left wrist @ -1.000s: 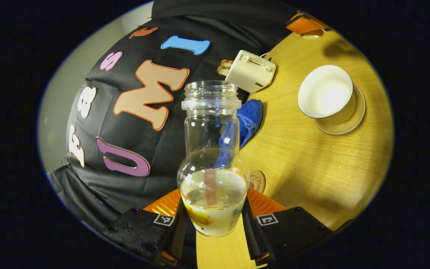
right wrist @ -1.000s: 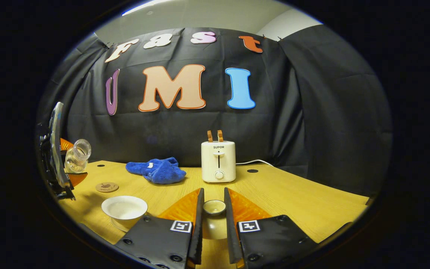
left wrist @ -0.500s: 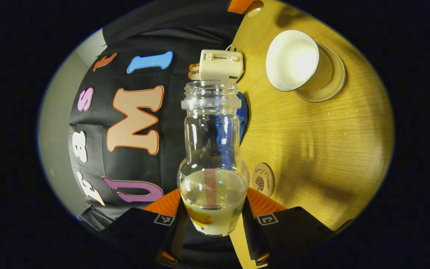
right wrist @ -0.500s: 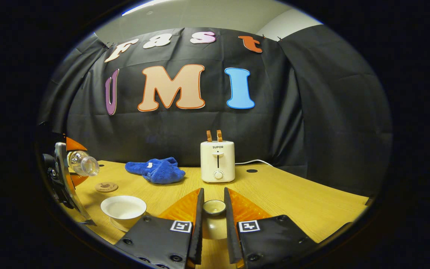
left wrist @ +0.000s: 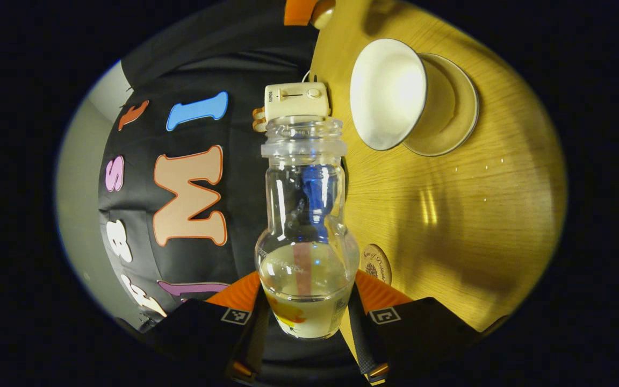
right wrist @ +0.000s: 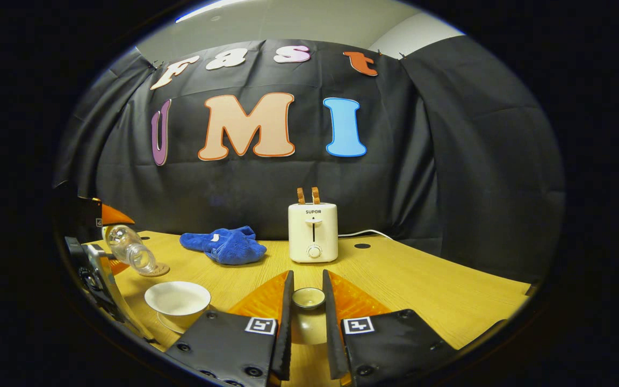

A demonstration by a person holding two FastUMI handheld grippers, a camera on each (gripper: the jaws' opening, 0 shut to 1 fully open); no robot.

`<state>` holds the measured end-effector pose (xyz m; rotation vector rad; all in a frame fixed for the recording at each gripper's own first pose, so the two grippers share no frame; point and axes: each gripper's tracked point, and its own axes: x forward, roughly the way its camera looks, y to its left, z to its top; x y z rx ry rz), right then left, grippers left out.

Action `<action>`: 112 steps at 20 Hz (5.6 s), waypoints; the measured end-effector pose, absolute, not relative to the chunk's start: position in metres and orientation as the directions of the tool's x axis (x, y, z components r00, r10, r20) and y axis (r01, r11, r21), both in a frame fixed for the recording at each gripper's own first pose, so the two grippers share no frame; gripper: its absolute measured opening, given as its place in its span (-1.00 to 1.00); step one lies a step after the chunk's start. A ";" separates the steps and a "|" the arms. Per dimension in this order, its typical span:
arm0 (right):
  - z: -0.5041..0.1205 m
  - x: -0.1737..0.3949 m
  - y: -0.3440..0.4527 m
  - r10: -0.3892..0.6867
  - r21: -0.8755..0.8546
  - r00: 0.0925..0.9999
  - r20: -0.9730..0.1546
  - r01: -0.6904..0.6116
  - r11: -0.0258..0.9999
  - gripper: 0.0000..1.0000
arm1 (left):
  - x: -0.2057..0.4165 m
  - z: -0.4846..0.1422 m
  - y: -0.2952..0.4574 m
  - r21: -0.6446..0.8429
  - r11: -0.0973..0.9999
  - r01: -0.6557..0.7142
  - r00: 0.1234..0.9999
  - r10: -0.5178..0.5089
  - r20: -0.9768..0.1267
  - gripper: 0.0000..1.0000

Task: Open the teacup lid with one hand, grasp the water bottle and pour water into the teacup with the other hand; after pouring, place the water bottle on the coaster and then close the teacup lid.

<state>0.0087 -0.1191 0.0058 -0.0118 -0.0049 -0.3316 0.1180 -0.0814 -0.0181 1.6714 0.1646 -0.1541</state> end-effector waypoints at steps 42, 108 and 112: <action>0.005 0.010 -0.120 -0.329 -0.011 0.944 0.008 0.329 0.944 -0.38 | 0.127 0.048 -0.108 0.900 -0.434 0.045 0.997 -0.035 -0.067 0.28; -0.002 0.039 0.017 0.286 0.013 0.958 -0.023 -0.286 0.958 -0.39 | 0.170 -0.025 -0.022 0.040 0.992 0.122 0.982 -0.115 -0.148 0.93; -0.007 0.050 0.036 0.337 0.014 0.940 -0.050 -0.337 0.941 -0.38 | 0.152 -0.013 -0.010 0.042 0.997 0.058 0.996 -0.055 -0.076 0.92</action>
